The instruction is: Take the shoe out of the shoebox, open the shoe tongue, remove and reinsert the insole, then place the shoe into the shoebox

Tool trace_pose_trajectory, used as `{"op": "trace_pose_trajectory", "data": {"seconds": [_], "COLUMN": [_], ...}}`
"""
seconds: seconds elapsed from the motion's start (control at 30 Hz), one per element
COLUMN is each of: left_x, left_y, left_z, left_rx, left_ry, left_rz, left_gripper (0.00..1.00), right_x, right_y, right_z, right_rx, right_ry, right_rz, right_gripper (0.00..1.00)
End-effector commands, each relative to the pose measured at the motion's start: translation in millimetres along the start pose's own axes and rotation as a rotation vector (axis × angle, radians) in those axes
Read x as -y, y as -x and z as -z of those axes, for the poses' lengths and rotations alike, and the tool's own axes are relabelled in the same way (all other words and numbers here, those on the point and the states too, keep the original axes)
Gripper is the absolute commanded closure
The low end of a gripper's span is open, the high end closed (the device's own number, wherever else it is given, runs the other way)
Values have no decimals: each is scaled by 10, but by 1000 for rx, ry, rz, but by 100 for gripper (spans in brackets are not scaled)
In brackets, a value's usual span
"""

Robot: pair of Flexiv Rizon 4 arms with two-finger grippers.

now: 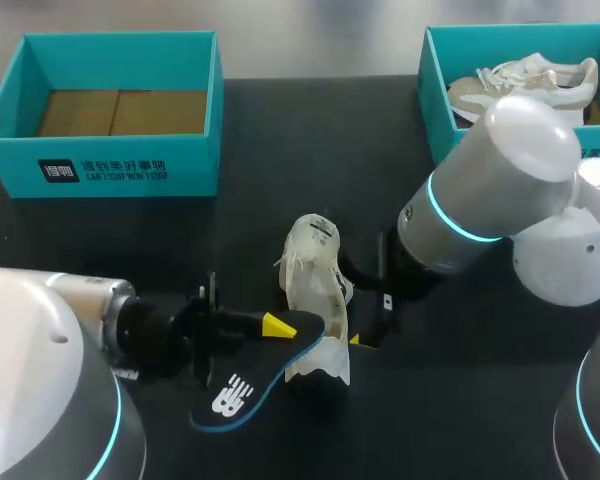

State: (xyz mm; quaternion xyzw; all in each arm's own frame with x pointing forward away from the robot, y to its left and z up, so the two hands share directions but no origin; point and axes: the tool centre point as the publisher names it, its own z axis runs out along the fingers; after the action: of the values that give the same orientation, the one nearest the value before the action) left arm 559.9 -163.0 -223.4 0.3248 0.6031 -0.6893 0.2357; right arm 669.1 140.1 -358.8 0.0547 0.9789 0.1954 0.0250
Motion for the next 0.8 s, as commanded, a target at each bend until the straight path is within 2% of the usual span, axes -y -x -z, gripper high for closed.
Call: {"op": "trace_pose_trajectory", "data": {"seconds": [0.03, 0.2, 0.8], "left_x": [-46, -39, -89], "left_y": [-37, -53, -51], "left_z": [-37, -65, -111], "left_rx": [20, 23, 8], "left_ry": [-9, -34, -24], "left_rz": [9, 39, 37], "left_gripper": [100, 100, 100], "right_x": [57, 69, 69], "right_y": [-18, -25, -25], "right_z": [2, -14, -14], "right_rx": [-3, -12, -12], "right_ry": [25, 34, 34], "right_rz": [-1, 7, 7], "right_gripper": [0, 0, 0]}}
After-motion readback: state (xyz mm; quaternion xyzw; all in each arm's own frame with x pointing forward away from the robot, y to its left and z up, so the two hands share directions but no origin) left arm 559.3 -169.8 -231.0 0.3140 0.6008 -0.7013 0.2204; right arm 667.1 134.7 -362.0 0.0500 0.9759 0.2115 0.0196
